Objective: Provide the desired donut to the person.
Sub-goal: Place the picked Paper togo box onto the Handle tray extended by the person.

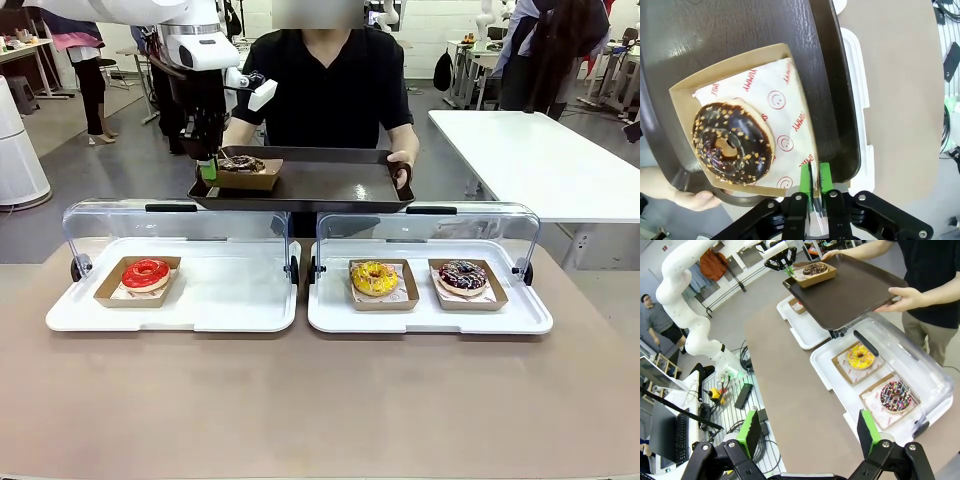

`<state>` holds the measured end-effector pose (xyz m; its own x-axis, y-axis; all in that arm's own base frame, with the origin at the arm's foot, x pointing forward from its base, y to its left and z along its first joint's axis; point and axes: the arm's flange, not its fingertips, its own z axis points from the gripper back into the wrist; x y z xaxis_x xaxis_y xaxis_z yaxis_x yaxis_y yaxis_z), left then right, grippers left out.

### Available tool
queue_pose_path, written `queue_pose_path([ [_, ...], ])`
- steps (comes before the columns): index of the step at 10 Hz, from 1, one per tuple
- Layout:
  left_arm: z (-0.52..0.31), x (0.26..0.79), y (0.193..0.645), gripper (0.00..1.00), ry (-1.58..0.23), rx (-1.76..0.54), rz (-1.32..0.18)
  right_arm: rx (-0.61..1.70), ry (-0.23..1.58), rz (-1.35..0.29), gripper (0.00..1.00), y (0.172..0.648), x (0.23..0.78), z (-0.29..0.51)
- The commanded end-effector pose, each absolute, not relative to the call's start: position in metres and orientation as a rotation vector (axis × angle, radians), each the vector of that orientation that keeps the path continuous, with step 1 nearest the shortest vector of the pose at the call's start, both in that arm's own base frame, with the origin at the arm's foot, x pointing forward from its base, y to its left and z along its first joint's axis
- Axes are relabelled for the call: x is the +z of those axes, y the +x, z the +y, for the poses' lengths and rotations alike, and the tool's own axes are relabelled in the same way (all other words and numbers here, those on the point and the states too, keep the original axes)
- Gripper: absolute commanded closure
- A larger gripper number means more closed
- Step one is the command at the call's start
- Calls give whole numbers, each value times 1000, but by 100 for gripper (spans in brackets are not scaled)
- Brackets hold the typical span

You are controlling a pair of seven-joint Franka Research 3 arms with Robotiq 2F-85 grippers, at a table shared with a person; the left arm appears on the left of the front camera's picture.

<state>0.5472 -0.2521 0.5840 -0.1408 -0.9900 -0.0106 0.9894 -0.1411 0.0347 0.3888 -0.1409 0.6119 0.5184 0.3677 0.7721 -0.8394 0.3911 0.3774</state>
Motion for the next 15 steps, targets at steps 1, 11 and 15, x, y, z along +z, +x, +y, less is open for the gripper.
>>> queue_pose_path([
  [1,-253,591,550,8,51,-1701,-32,832,851,-666,0,390,612,-141],
  [11,-250,593,542,0,11,-1686,-44,832,851,-666,0,390,612,-141],
  [15,-169,621,464,0,-117,-1734,-198,832,851,-666,0,390,612,-141],
])
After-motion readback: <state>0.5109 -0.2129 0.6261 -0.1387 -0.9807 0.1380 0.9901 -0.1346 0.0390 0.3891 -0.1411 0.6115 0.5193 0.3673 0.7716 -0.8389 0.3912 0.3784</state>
